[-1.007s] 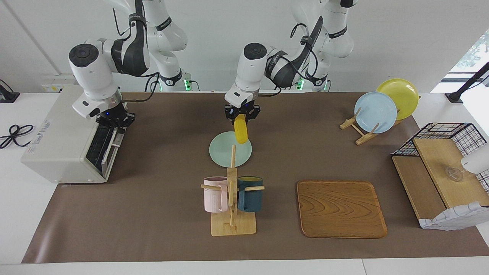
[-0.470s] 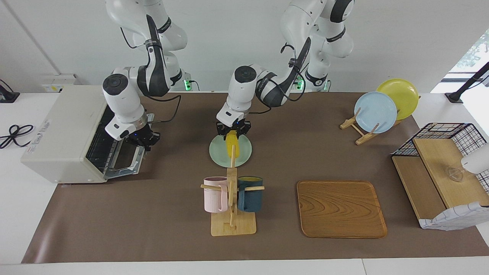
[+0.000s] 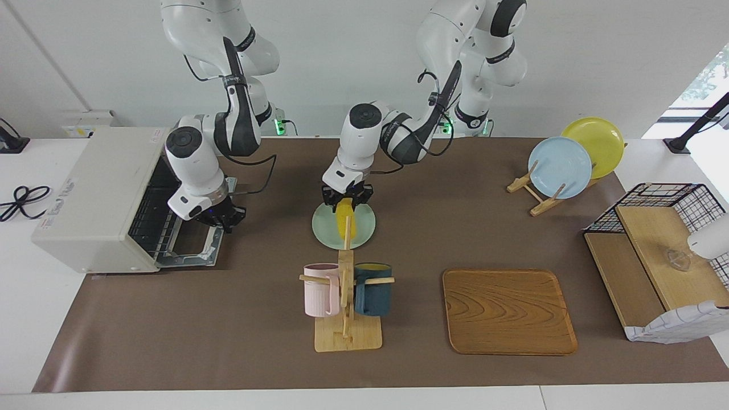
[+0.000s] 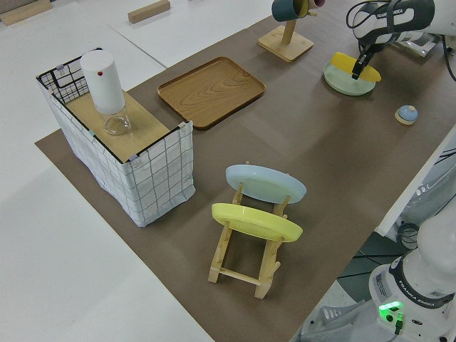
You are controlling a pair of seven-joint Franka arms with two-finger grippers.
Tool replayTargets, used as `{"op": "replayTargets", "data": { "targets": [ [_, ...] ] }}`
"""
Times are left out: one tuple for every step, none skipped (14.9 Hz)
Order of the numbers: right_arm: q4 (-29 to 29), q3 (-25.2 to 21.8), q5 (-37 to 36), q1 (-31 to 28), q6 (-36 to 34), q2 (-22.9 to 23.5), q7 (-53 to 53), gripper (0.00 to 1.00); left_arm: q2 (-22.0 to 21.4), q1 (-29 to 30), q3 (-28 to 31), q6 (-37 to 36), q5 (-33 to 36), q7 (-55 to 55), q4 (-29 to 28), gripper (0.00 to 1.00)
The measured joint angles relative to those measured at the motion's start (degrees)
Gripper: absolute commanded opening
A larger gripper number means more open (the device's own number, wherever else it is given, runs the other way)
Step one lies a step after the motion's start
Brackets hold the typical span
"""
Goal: Put corn in oven
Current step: 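Carry the corn with the left gripper onto the green plate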
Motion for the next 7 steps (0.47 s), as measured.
{"op": "replayTargets", "data": {
  "targets": [
    [0.0,0.0,0.0,0.6,0.0,0.0,0.8,0.00,0.0,0.0,0.1,0.0,0.0,0.4,0.0,1.00],
    [0.2,0.0,0.1,1.3,0.0,0.0,1.6,0.00,0.0,0.0,0.2,-0.1,0.0,0.5,0.0,1.00],
    [0.6,0.2,0.7,2.0,0.0,0.0,2.4,0.00,0.0,0.0,0.3,-0.2,0.0,0.6,0.0,1.00],
    [1.3,0.3,2.6,3.0,-0.3,0.0,2.9,0.02,-0.1,0.1,0.5,-0.7,0.0,0.8,0.1,1.00],
    [2.5,0.4,4.6,4.0,-1.3,0.0,3.5,0.27,-0.4,0.4,0.7,-1.9,0.0,1.1,0.4,1.00],
    [3.8,0.5,5.9,4.7,-2.5,0.0,4.4,0.58,-1.2,1.3,1.0,-3.9,0.0,2.0,1.0,1.00],
    [4.8,0.6,6.8,5.0,-3.5,-0.1,5.0,0.75,-2.6,3.0,1.2,-6.7,0.0,3.5,1.6,1.00]
  ]
}}
